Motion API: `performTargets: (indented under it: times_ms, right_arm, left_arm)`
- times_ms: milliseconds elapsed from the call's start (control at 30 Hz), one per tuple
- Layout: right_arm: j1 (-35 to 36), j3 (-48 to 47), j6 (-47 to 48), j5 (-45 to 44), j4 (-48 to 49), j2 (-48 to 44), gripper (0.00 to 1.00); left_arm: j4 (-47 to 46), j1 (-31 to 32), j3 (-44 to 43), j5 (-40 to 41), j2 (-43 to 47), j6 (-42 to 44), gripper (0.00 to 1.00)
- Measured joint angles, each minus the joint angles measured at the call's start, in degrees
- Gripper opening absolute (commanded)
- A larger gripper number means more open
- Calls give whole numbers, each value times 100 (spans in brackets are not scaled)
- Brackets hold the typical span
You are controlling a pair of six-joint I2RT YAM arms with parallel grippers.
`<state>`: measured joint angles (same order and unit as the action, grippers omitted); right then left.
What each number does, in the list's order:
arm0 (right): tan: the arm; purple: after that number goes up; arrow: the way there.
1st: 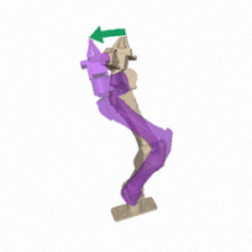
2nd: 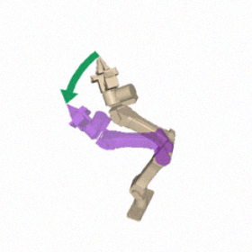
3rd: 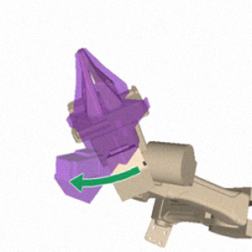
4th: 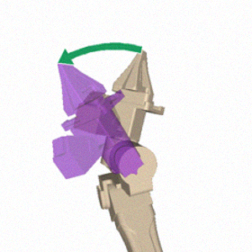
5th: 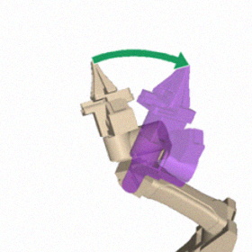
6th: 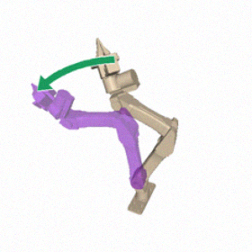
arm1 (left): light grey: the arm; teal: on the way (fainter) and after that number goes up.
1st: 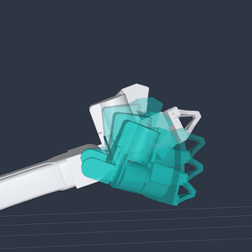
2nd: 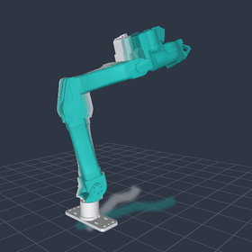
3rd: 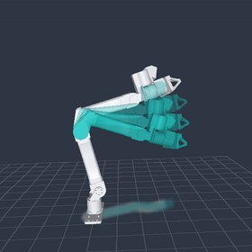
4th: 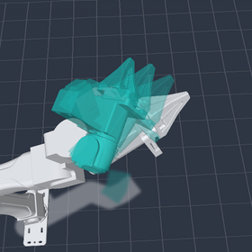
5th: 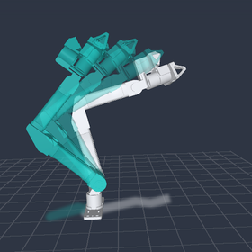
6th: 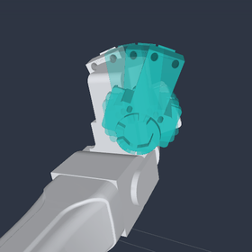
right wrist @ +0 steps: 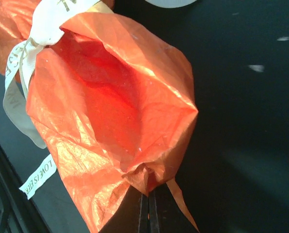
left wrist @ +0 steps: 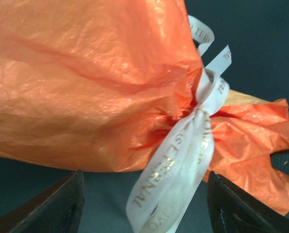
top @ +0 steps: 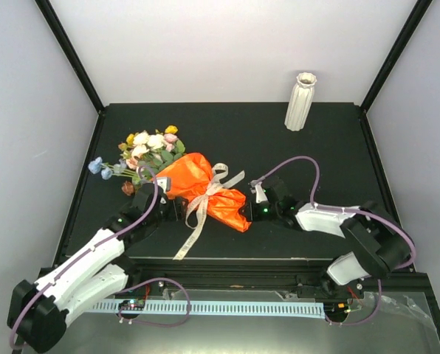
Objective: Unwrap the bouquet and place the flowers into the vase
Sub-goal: Move the fake flower to the center of the board.
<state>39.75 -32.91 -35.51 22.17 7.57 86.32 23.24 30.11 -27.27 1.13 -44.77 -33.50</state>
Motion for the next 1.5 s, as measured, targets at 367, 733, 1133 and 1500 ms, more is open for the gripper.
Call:
performTargets:
  times_ms: [367, 733, 1133, 1500]
  right_arm:
    - [-636, 774, 2, -227, -98, -957, 1]
    - [-1119, 1029, -105, -527, -166, -1261, 1]
    - [-1248, 1189, -107, -691, -310, -1598, 1]
    - [-1252, 1196, -149, -638, -433, -1663, 1]
  left_arm:
    - [-918, 0, 9, -590, -1596, -216, 48]
    - [-1370, 61, 20, -1080, -1862, -210, 47]
    - [-1453, 409, 223, -1239, -1504, -562, 44]
    - [-1781, 487, 208, -1137, -2562, -503, 42]
